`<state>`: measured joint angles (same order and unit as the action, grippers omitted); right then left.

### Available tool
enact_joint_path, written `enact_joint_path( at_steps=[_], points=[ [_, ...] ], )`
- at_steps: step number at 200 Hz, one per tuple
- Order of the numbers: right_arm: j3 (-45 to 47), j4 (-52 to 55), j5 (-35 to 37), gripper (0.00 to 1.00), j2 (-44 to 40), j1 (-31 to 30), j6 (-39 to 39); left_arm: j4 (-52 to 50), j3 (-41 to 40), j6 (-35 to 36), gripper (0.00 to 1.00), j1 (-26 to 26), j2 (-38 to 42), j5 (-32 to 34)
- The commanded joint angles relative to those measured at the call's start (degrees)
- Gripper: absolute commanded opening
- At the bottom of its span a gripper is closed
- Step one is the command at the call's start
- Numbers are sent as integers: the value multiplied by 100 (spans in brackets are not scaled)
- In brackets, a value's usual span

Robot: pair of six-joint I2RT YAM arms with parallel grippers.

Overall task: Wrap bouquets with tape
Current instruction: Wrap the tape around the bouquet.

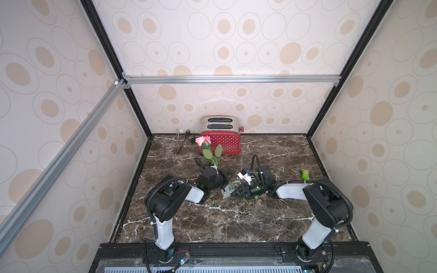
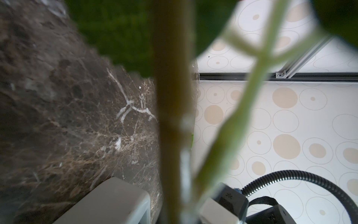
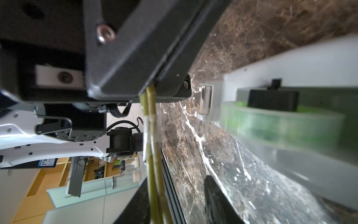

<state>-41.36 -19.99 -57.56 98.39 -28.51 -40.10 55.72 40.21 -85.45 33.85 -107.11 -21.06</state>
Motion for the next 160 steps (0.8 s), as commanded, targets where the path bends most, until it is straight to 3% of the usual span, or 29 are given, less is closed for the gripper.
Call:
enact_joint_path(
  at_steps=[1,31,60,64,90,126,160],
  points=[
    [167,-778,-224,37,72,98,-487,404,-52,88,0,-27,-181,-87],
    [107,-721,-241,0,114,109,-396,420,-44,93,0,-29,-203,-88],
    [-203,786,290,0,-215,40,705,291,-29,97,0,-54,-162,-64],
    [-276,1079,449,0,-293,4,951,270,-27,90,4,-54,-166,-61],
    [-835,3158,2493,0,-736,-546,2504,192,-52,-78,35,-62,-200,-55],
    [-948,3644,5384,0,-1146,-1518,2999,-105,6,-179,34,-60,-143,-48],
    [-1070,3707,7535,0,-1190,-2346,3455,-667,108,-147,30,-62,4,-45]
  ],
)
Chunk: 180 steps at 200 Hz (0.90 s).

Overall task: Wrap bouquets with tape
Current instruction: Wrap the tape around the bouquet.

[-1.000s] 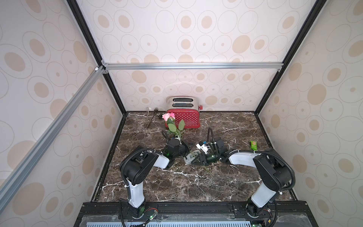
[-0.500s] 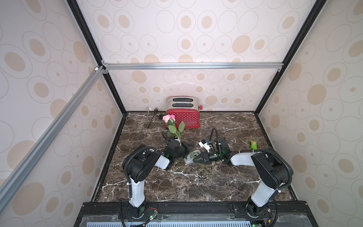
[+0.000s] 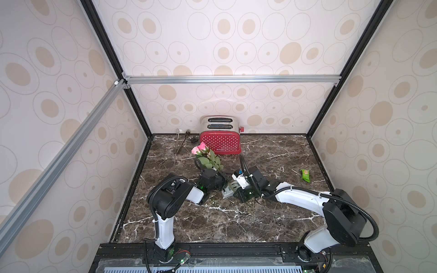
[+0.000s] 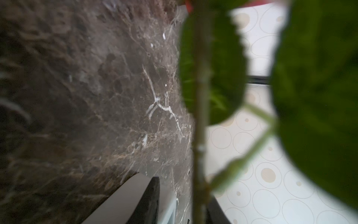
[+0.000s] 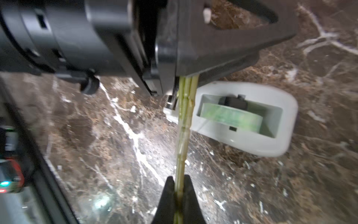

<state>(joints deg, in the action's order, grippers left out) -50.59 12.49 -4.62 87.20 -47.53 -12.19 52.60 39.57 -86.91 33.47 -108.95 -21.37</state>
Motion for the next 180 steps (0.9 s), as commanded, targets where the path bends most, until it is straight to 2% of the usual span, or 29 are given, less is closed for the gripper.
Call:
enact_joint_path(
  at_steps=[1,44,65,89,103,108,114,126,143,156,180],
  points=[
    [-151,453,2284,0,-67,-456,669,-359,172,-1,30,-25,189,-11],
    [-312,149,4012,0,225,-1286,1062,-542,231,-97,23,-25,241,-65],
    [-381,1,4608,0,442,-1550,1260,-615,210,-137,22,-25,285,-75],
    [-393,-248,4834,0,585,-1709,1511,-744,188,-133,25,-25,356,-62],
    [-386,-383,4790,0,638,-1723,1515,-865,198,-79,10,-25,415,-35],
    [-382,-423,4784,0,640,-1723,1508,-901,206,-57,1,-25,426,-20],
    [-385,-448,4723,1,641,-1715,1472,-925,210,-28,0,-34,436,-23],
    [-390,-452,4528,14,604,-1692,1399,-929,200,3,0,-43,449,-7],
    [-433,-234,3842,40,403,-1532,1090,-799,174,43,0,-68,453,15],
    [-309,-142,2808,53,70,-1167,666,-628,148,99,0,-100,439,14],
    [42,-356,218,62,-483,-210,-64,-193,115,219,0,-147,405,-35]
  ],
)
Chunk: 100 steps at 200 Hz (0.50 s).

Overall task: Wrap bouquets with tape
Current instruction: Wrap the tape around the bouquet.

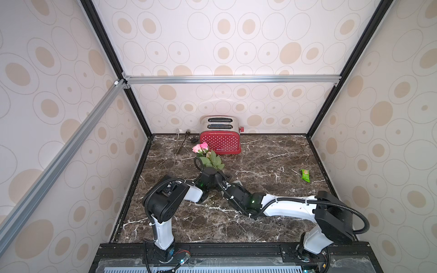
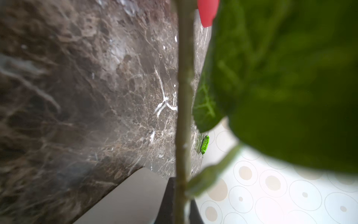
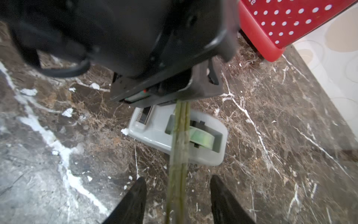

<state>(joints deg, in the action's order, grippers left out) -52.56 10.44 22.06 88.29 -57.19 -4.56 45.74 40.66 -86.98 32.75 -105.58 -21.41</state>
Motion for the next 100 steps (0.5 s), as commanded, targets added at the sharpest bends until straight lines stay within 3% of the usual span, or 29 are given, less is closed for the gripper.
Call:
enact_joint_path(
  at_steps=[1,27,48,69,84,100],
  points=[
    [251,-153,-2562,62,-606,799,-854,500,4,230,0,-75,66,-35],
    [391,-483,-5233,62,-351,1796,-1697,748,42,444,0,-85,60,-5],
    [636,-1369,-6621,58,159,2228,-2442,761,64,592,0,-94,83,31],
    [883,-2445,-7251,55,530,2407,-3167,986,-10,630,0,-102,86,52],
    [899,-2622,-7384,51,680,2445,-3276,1037,-42,662,0,-110,106,90],
    [819,-2488,-7403,28,772,2444,-3163,1069,-53,681,0,-111,118,106]
  ],
)
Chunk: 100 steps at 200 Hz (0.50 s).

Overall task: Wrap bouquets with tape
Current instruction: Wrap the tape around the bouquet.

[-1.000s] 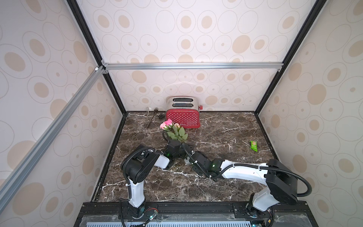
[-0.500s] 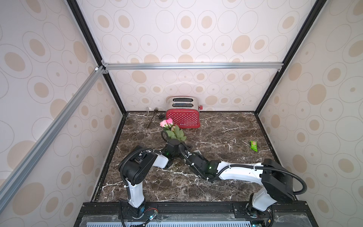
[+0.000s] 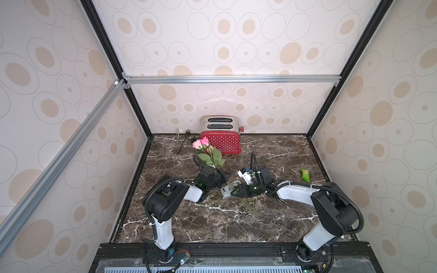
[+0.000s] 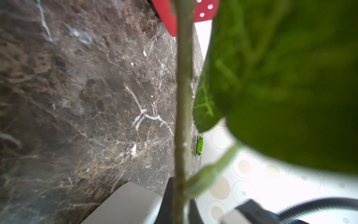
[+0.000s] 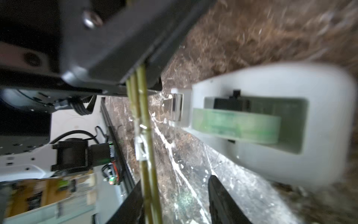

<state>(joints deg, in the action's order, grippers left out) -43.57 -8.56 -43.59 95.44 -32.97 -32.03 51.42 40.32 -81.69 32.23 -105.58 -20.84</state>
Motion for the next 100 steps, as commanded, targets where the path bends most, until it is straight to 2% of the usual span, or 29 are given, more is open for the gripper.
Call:
enact_joint_path(
  at_steps=[1,12,22,37,48,58,79,100],
  points=[
    [-80,-592,-840,27,60,21,-417,501,-16,153,0,-59,117,47],
    [-121,-525,-797,9,89,26,-344,492,2,155,0,-59,99,44],
    [-158,-428,-714,0,73,15,-245,524,3,128,0,-59,81,36],
    [-273,-9,-427,0,-8,-12,79,465,11,103,0,-59,66,43],
    [-454,646,114,0,-142,-143,579,386,2,75,0,-59,86,53],
    [-679,1353,954,0,-298,-399,1137,286,-7,8,16,-59,93,57],
    [-808,1881,2755,0,-609,-942,1745,59,-9,-125,33,-59,133,47],
    [-837,2044,4274,0,-756,-1408,2108,-185,-32,-293,35,-59,172,17]
  ],
)
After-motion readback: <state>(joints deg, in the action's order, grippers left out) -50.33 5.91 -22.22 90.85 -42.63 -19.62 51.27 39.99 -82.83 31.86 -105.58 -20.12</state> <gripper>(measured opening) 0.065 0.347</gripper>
